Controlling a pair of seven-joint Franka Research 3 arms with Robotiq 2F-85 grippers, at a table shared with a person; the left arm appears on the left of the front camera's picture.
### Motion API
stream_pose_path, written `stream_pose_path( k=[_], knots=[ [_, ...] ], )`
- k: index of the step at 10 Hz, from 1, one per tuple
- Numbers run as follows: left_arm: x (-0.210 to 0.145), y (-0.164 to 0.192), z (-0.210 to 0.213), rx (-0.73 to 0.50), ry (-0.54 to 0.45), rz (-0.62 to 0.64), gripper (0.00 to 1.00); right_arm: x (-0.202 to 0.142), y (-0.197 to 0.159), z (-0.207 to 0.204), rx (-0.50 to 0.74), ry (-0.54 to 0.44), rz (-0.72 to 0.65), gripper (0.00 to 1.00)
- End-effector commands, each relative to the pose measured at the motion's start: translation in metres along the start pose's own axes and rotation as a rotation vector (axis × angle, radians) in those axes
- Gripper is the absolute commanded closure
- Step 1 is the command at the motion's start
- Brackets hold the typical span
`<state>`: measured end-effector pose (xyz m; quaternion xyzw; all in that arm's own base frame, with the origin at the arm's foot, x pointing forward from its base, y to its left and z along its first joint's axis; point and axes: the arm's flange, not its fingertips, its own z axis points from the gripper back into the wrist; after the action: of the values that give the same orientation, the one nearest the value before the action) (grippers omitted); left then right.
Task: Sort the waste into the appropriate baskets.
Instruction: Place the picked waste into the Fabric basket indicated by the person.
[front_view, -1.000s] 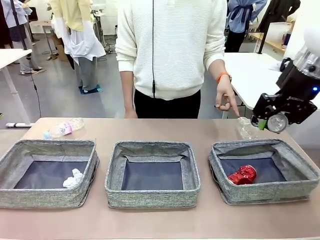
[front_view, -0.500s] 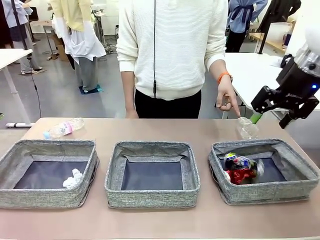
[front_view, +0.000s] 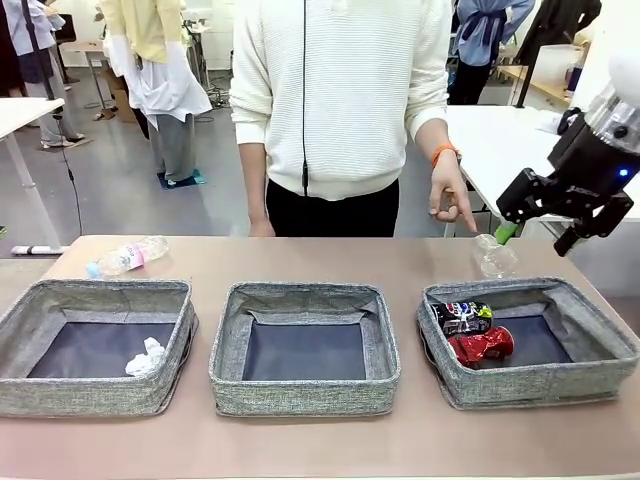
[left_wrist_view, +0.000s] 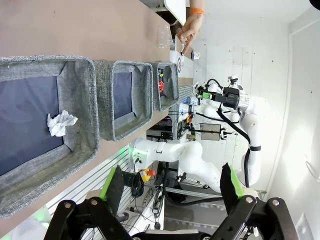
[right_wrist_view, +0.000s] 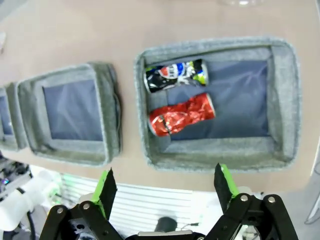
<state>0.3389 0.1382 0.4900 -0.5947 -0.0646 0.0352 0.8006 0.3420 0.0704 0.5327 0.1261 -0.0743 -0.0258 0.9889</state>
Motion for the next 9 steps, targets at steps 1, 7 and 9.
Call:
stream_pose_path(
  k=[1, 7, 9],
  knots=[
    [0.001, -0.003, 0.0, -0.013, -0.009, 0.002, 0.0, 0.005, 0.002, 0.004, 0.227, 0.021, -0.039, 0.0],
    [0.001, -0.003, 0.0, -0.013, -0.009, 0.002, 0.0, 0.001, -0.068, -0.004, 1.365, 0.11, -0.591, 0.0],
    [0.001, -0.003, 0.0, -0.013, -0.009, 0.002, 0.0, -0.022, -0.099, -0.006, 1.403, -0.103, -0.548, 0.0]
  ],
)
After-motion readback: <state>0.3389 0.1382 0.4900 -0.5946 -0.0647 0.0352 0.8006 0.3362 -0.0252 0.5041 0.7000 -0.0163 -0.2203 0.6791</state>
